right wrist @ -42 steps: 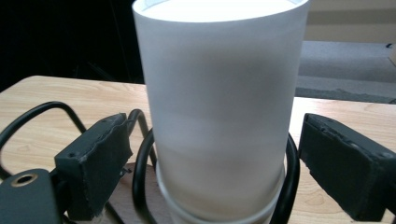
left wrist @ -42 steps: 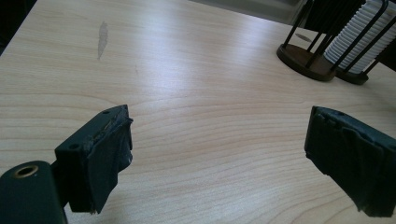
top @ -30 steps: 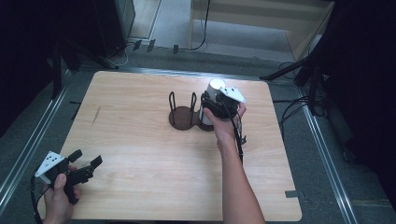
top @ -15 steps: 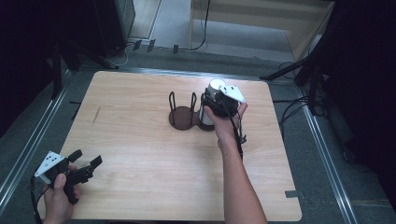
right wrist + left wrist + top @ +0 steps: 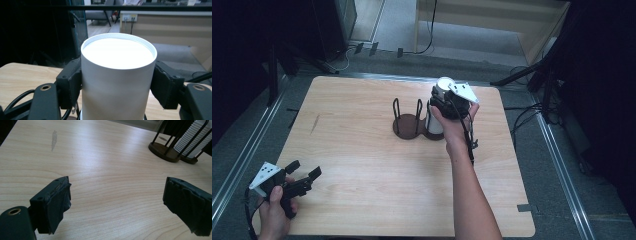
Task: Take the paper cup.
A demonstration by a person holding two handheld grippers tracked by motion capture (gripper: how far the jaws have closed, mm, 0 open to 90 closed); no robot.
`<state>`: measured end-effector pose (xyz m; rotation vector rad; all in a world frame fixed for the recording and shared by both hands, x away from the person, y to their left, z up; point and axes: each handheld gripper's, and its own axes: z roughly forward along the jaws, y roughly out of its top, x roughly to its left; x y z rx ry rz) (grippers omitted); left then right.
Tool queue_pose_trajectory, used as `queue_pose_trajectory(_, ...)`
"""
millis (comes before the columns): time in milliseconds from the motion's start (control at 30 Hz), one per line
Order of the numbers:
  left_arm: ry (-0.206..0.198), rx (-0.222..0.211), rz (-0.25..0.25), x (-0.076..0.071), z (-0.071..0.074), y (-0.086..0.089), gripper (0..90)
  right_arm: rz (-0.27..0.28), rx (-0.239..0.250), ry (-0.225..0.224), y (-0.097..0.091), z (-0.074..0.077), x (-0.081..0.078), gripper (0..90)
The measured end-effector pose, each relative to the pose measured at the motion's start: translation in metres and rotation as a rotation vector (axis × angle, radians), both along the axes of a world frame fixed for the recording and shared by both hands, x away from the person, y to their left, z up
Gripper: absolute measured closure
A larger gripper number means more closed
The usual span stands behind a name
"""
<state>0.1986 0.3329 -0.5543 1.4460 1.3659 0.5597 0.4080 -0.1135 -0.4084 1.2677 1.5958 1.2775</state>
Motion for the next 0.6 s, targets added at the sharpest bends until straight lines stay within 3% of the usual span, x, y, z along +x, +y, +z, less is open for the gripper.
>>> queue_pose_trajectory(100,0.0,0.0,0.0,0.0,0.0,0.0,8.4,-0.003,-0.012,0.029,-0.001,-0.005,0.002,31.5)
queue_pose_trajectory(233,0.001,-0.001,-0.001,0.0,0.0,0.0,8.4,0.006,0.01,0.036,-0.002,-0.009,0.003,31.1)
queue_pose_trajectory(467,0.001,-0.002,-0.002,0.0,0.0,0.0,8.4,0.002,-0.025,0.069,-0.001,-0.021,0.005,24.8)
queue_pose_trajectory(600,0.0,-0.003,-0.002,0.0,0.0,0.0,8.4,0.004,-0.001,0.083,-0.003,-0.031,0.006,22.4)
